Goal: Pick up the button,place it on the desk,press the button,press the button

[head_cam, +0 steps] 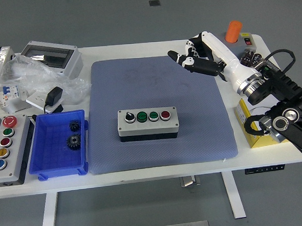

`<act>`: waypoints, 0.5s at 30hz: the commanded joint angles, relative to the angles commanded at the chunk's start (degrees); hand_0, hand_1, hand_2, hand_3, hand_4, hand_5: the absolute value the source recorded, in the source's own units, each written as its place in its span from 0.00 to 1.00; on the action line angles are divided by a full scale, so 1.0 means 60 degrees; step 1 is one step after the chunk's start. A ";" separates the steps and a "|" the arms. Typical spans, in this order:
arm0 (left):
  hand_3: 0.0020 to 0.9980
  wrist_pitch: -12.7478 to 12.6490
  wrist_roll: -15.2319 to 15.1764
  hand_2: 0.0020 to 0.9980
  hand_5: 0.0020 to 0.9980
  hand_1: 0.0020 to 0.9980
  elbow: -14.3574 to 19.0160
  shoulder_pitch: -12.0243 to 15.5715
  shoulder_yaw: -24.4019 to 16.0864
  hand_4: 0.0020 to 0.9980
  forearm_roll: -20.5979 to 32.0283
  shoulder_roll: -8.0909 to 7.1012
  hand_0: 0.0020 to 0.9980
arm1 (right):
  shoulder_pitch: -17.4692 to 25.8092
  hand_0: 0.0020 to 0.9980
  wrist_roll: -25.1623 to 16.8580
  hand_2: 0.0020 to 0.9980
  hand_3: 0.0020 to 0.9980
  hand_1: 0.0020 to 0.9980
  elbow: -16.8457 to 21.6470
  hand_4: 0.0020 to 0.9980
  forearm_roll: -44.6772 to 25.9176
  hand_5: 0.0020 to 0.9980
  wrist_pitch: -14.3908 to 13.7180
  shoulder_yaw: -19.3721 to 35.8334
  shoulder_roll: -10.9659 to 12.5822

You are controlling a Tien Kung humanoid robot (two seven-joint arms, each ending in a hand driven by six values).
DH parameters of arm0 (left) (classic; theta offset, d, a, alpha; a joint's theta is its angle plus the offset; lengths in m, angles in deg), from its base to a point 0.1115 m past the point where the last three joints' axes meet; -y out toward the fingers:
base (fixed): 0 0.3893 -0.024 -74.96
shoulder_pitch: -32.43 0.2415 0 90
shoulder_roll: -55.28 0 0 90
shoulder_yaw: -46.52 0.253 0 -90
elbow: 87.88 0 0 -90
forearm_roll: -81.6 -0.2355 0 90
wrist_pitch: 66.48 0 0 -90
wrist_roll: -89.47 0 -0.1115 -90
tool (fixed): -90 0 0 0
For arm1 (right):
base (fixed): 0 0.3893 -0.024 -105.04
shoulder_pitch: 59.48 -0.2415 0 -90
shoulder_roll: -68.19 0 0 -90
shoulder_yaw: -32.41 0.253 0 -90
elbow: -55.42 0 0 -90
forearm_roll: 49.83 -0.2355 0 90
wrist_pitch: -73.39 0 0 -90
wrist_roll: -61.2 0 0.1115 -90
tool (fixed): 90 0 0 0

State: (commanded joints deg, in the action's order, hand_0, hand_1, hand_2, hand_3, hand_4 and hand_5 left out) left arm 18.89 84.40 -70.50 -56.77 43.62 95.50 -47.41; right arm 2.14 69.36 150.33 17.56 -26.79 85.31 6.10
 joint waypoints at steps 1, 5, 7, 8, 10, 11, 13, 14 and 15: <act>0.59 0.0000 0.0000 0.60 0.18 0.65 -0.0002 0.0004 0.0004 0.61 0.0004 0.0002 0.66 | 0.0022 0.60 0.0009 0.47 0.44 0.47 -0.0066 1.00 -0.0123 1.00 0.0032 0.0016 -0.0018; 0.59 0.0001 -0.0001 0.60 0.17 0.65 -0.0009 0.0008 0.0009 0.61 0.0015 0.0007 0.66 | 0.0079 0.88 0.0023 0.94 0.98 0.87 -0.0258 1.00 -0.0547 1.00 0.0116 0.0084 -0.0062; 0.59 0.0002 -0.0003 0.60 0.17 0.65 -0.0010 0.0003 0.0004 0.61 0.0011 0.0009 0.66 | 0.0106 0.88 0.0001 0.94 0.98 0.87 -0.0340 1.00 -0.0819 1.00 0.0132 0.0132 -0.0079; 0.59 0.0002 -0.0004 0.60 0.17 0.65 -0.0011 0.0001 0.0001 0.61 0.0009 0.0010 0.66 | 0.0126 0.88 -0.0030 0.94 0.98 0.87 -0.0387 1.00 -0.1016 1.00 0.0126 0.0163 -0.0093; 0.59 0.0002 -0.0004 0.60 0.17 0.65 -0.0011 -0.0001 0.0000 0.61 0.0007 0.0013 0.66 | 0.0160 0.93 -0.0091 1.00 1.00 0.94 -0.0462 1.00 -0.1386 1.00 0.0103 0.0213 -0.0116; 0.59 0.0003 -0.0004 0.60 0.17 0.65 -0.0012 -0.0002 0.0002 0.61 0.0009 0.0014 0.66 | 0.0179 0.93 -0.0127 1.00 1.00 0.94 -0.0498 1.00 -0.1562 1.00 0.0066 0.0233 -0.0130; 0.59 0.0003 -0.0004 0.60 0.17 0.65 -0.0012 -0.0004 0.0006 0.61 0.0009 0.0018 0.66 | 0.0223 0.93 -0.0272 1.00 1.00 0.94 -0.0567 1.00 -0.1975 1.00 -0.0111 0.0272 -0.0162; 0.59 0.0003 -0.0005 0.60 0.17 0.65 -0.0012 -0.0005 0.0004 0.61 0.0007 0.0019 0.66 | 0.0244 0.93 -0.0339 1.00 1.00 0.94 -0.0590 1.00 -0.2157 1.00 -0.0202 0.0292 -0.0176; 0.59 0.0003 -0.0005 0.60 0.17 0.65 -0.0011 -0.0006 -0.0001 0.61 0.0003 0.0021 0.66 | 0.0266 0.94 -0.0387 1.00 1.00 0.94 -0.0607 1.00 -0.2294 1.00 -0.0284 0.0313 -0.0188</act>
State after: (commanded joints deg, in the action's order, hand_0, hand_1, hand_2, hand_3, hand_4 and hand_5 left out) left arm 18.91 84.36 -70.57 -56.80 43.62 95.52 -47.29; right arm 3.74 67.04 146.69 3.80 -28.49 87.19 4.97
